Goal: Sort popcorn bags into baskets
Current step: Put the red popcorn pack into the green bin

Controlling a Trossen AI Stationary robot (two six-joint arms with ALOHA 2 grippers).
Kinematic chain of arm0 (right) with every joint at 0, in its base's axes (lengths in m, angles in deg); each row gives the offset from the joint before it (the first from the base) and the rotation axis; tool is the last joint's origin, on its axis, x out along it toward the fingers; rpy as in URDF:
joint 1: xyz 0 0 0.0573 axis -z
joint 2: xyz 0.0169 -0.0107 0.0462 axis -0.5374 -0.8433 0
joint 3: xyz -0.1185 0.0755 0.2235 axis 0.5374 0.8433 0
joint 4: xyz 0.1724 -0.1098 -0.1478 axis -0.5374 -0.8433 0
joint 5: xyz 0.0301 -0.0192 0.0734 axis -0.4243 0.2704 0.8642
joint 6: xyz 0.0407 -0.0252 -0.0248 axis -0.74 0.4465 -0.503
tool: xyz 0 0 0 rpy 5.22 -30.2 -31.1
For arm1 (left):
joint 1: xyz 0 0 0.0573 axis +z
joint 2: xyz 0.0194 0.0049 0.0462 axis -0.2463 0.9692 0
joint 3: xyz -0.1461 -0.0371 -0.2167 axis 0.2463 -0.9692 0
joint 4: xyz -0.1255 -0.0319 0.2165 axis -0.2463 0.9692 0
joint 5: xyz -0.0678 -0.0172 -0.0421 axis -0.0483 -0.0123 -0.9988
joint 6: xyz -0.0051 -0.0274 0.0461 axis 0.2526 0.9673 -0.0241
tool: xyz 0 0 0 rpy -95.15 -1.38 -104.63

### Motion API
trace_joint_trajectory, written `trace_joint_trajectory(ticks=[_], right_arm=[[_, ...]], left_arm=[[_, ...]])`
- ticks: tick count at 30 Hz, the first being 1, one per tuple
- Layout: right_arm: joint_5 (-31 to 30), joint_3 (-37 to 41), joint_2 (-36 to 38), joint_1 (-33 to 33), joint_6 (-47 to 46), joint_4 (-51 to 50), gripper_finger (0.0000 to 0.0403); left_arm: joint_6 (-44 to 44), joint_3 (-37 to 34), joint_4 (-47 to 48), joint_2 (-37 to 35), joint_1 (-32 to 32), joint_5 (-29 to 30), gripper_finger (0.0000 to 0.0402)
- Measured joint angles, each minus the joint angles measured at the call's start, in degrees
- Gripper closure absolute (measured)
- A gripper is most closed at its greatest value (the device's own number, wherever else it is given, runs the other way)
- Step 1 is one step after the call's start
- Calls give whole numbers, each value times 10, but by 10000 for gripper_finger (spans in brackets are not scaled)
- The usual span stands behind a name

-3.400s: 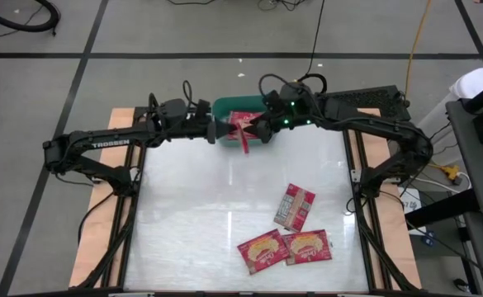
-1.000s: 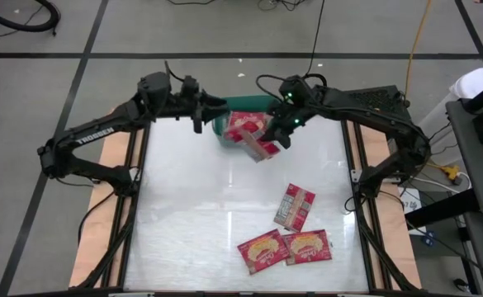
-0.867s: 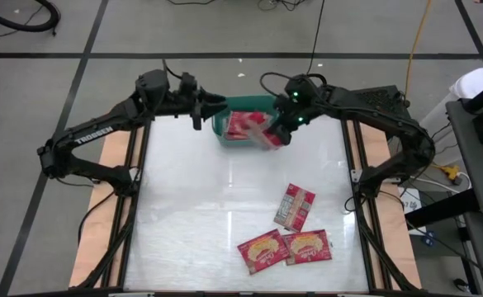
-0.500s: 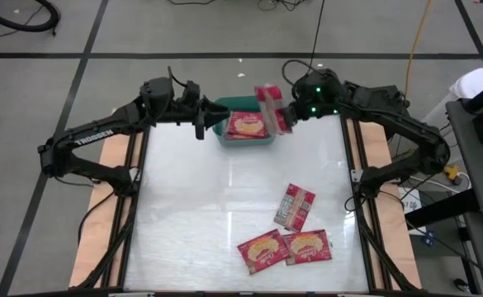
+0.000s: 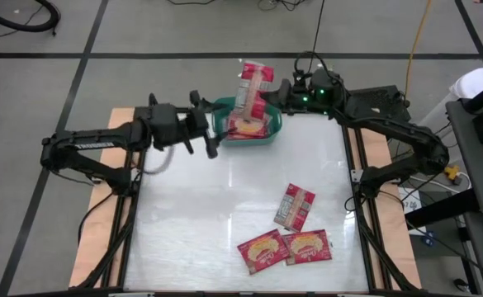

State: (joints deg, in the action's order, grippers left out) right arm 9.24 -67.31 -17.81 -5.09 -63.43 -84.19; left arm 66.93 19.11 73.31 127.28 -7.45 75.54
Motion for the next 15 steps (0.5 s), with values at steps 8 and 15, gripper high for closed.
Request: trace_joint_trajectory(ticks=[8, 15], right_arm=[[-43, 108, -3, -14, -195, 210, 394], [-76, 166, -3, -37, -278, 284, 394]], left_arm=[[-91, 0, 14, 58, -5, 103, 35], [-199, 0, -31, 108, 0, 172, 81]])
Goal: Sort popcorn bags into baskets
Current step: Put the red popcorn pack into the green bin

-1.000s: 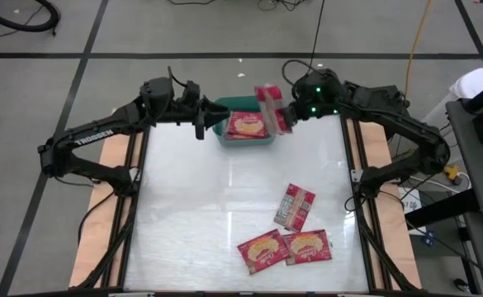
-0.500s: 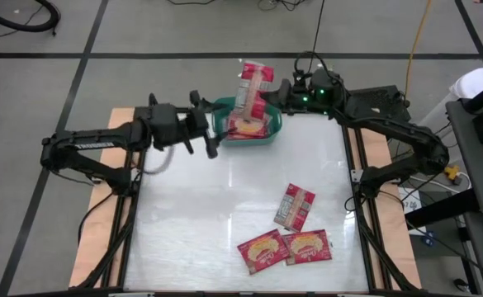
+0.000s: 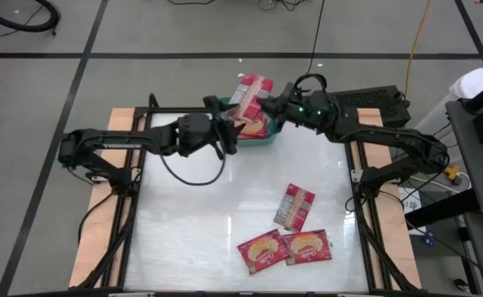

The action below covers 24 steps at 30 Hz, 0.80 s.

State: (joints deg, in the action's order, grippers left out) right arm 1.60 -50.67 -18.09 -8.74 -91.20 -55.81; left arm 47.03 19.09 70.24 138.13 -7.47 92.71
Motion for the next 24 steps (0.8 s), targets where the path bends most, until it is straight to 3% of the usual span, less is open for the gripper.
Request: trace_joint_trajectory(ticks=[6, 15, 24], right_arm=[[0, 13, 0, -10, -14, -1, 394], [4, 15, 0, -2, -16, -3, 370], [42, 15, 22, 44, 71, -2, 277]], left_arm=[[-29, 0, -42, 11, 0, 4, 163], [-15, 0, -45, 11, -5, 5, 375], [117, 0, -31, -22, 19, 12, 366]])
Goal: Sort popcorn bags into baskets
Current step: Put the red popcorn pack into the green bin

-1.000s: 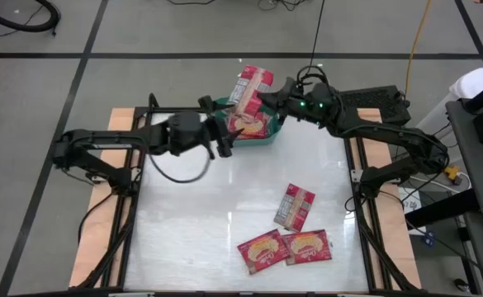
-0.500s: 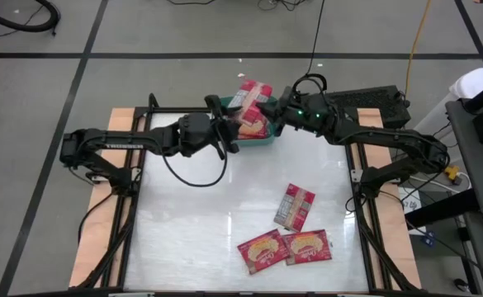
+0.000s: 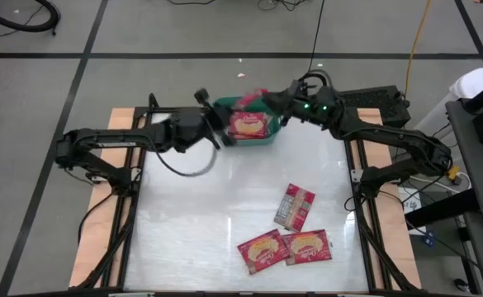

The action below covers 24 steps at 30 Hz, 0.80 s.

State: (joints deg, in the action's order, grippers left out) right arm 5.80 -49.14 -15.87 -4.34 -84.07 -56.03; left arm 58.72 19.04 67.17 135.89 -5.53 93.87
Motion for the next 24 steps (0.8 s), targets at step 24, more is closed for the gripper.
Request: trace_joint_trajectory(ticks=[24], right_arm=[[80, 0, 42, 65, 229, -3, 234]], left_arm=[[832, -136, -136, -77, 362, -486, 375]])
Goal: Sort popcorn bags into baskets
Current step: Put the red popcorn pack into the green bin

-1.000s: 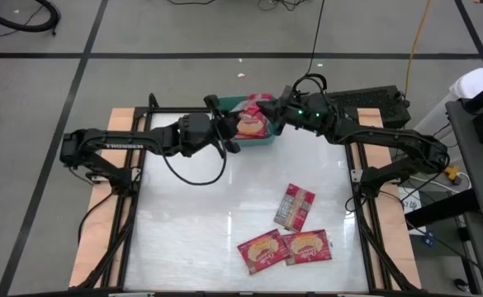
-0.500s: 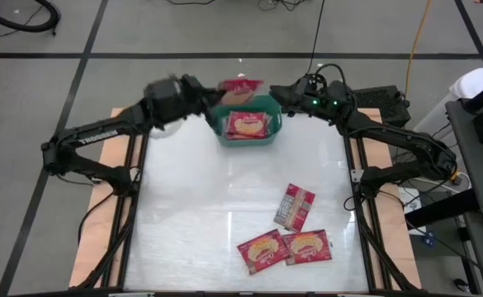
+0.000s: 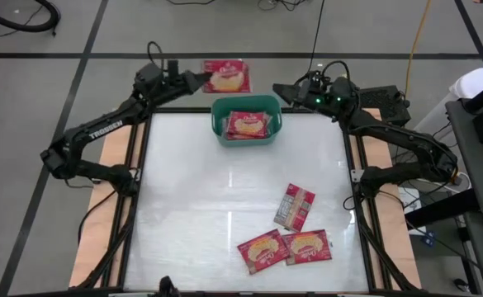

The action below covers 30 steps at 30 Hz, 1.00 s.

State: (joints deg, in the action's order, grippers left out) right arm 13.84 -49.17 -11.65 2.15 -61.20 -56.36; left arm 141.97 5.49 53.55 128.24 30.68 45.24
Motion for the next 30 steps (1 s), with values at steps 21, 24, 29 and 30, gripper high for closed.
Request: trace_joint_trajectory(ticks=[21, 24, 29, 30], right_arm=[[1, 0, -2, 98, 19, -61, 234], [0, 0, -2, 103, 19, -60, 234], [1, 0, -2, 103, 19, -62, 234], [1, 0, -2, 103, 19, -62, 234]], left_arm=[[49, -188, -193, 102, -59, 71, 373], [60, -188, -224, 127, -64, 89, 372], [77, -188, -255, 159, -70, 98, 372], [85, -188, -253, 163, -72, 96, 372]])
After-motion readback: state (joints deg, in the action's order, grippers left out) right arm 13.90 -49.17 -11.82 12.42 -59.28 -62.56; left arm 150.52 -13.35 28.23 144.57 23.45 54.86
